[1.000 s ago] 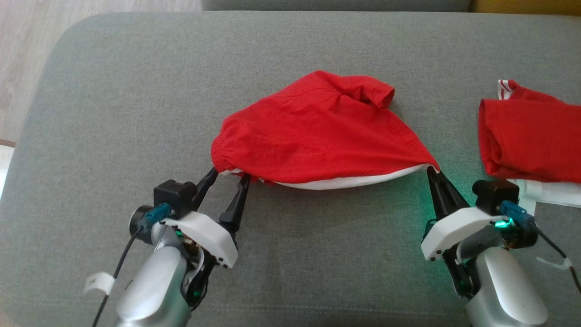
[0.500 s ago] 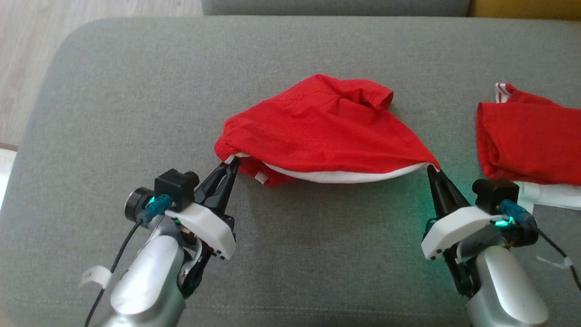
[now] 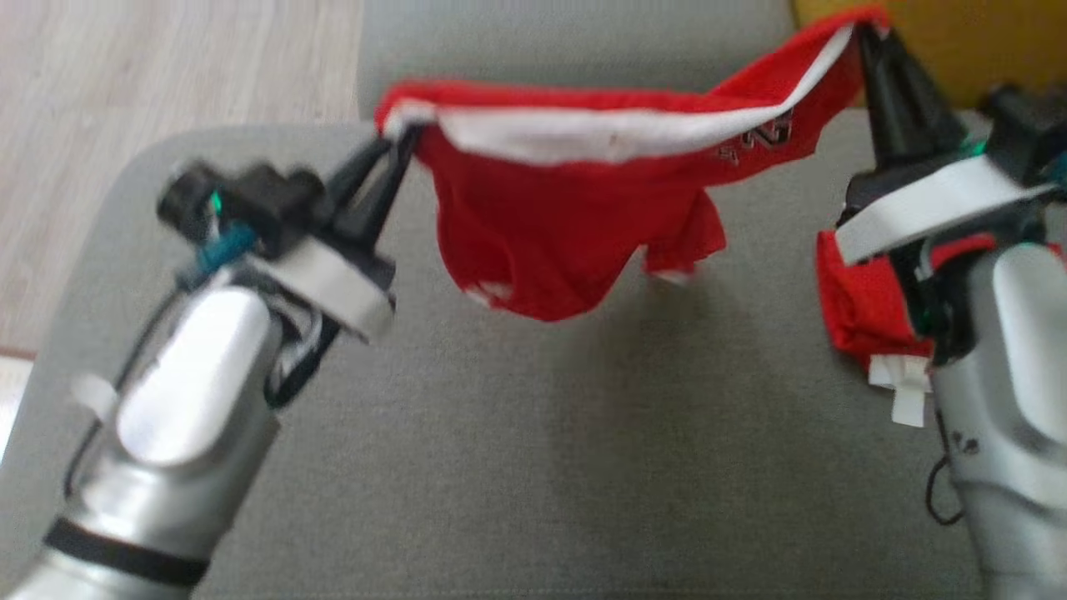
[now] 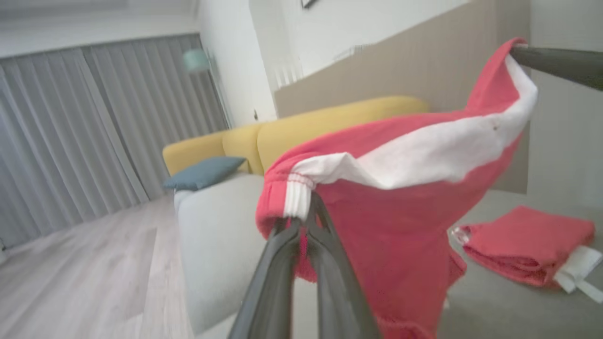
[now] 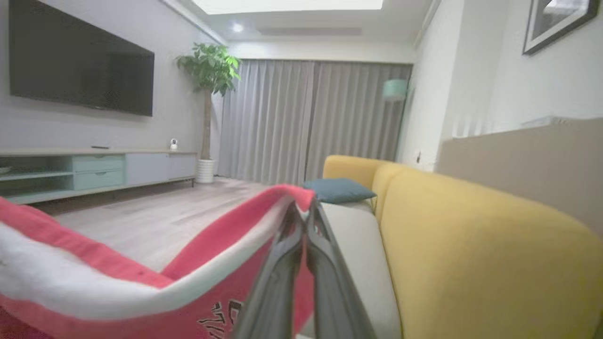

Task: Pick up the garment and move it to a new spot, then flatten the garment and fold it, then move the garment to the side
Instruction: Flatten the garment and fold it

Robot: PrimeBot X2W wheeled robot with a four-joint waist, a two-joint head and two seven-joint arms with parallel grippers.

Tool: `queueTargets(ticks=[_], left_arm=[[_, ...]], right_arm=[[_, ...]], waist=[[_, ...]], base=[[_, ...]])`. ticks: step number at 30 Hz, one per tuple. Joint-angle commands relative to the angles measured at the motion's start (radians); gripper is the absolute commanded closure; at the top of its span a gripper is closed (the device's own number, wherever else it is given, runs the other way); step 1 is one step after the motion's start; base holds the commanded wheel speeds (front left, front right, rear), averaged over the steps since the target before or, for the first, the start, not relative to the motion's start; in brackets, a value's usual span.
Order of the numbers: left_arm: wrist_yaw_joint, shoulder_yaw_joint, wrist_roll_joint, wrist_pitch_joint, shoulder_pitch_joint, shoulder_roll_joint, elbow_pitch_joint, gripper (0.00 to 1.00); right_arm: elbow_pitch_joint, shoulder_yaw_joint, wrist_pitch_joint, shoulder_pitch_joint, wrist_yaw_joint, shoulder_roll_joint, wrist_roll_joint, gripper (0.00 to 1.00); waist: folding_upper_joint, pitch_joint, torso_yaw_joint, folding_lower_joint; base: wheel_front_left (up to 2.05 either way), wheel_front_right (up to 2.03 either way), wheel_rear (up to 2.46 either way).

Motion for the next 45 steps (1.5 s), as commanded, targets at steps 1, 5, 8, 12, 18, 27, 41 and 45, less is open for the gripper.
queueTargets(ticks=[1, 5, 8, 12, 18, 27, 41, 45], left_arm=[[0.001, 0.036, -0.021, 0.01, -0.09, 0.041, -0.054, 1.0], [0.001, 0.04, -0.05, 0.045, -0.122, 0.066, -0.101, 1.0], [0.003, 0.049, -0.082, 0.079, -0.089, 0.079, -0.149, 1.0], [0.003, 0.039, -0.118, 0.136, -0.031, 0.107, -0.217, 1.0], [0.019, 0.069, -0.207, 0.245, 0.074, 0.175, -0.374, 1.0], [0.012, 0.067, -0.258, 0.354, -0.024, 0.213, -0.356, 1.0], [0.004, 0.054, -0.169, 0.114, -0.753, 0.116, 0.28, 1.0], [0.003, 0.05, -0.157, 0.013, -0.813, 0.063, 0.407, 1.0]], right_arm=[[-0.066, 0.026, 0.022, -0.045, -0.001, -0.019, 0.008, 1.0], [-0.142, 0.015, 0.075, -0.045, -0.001, -0.024, 0.023, 1.0], [-0.209, -0.013, 0.123, 0.001, -0.001, -0.008, 0.037, 1.0], [-0.293, -0.04, 0.19, 0.073, -0.001, 0.014, 0.038, 1.0], [-0.459, -0.096, 0.358, 0.19, -0.001, 0.072, 0.039, 1.0], [-0.395, -0.096, 0.474, 0.068, -0.001, 0.081, -0.002, 1.0], [0.448, -0.213, -0.044, -0.818, -0.001, 0.076, -0.138, 1.0], [0.633, -0.275, -0.164, -0.876, -0.001, 0.109, -0.142, 1.0]], waist=[[-0.0001, -0.037, -0.023, 0.0], [-0.0001, -0.072, -0.038, 0.0], [-0.0001, -0.093, -0.046, 0.0], [-0.0001, -0.105, -0.052, 0.0], [-0.0001, -0.1, -0.064, 0.0], [-0.0001, 0.001, -0.091, 0.0], [-0.0001, 0.349, -0.081, 0.0], [-0.0001, 0.384, -0.073, 0.0]], base=[[0.0, 0.0, 0.0], [0.0, 0.0, 0.0], [0.0, 0.0, 0.0], [0.0, 0.0, 0.0], [0.0, 0.0, 0.0], [0.0, 0.0, 0.0], [0.0, 0.0, 0.0], [0.0, 0.0, 0.0]])
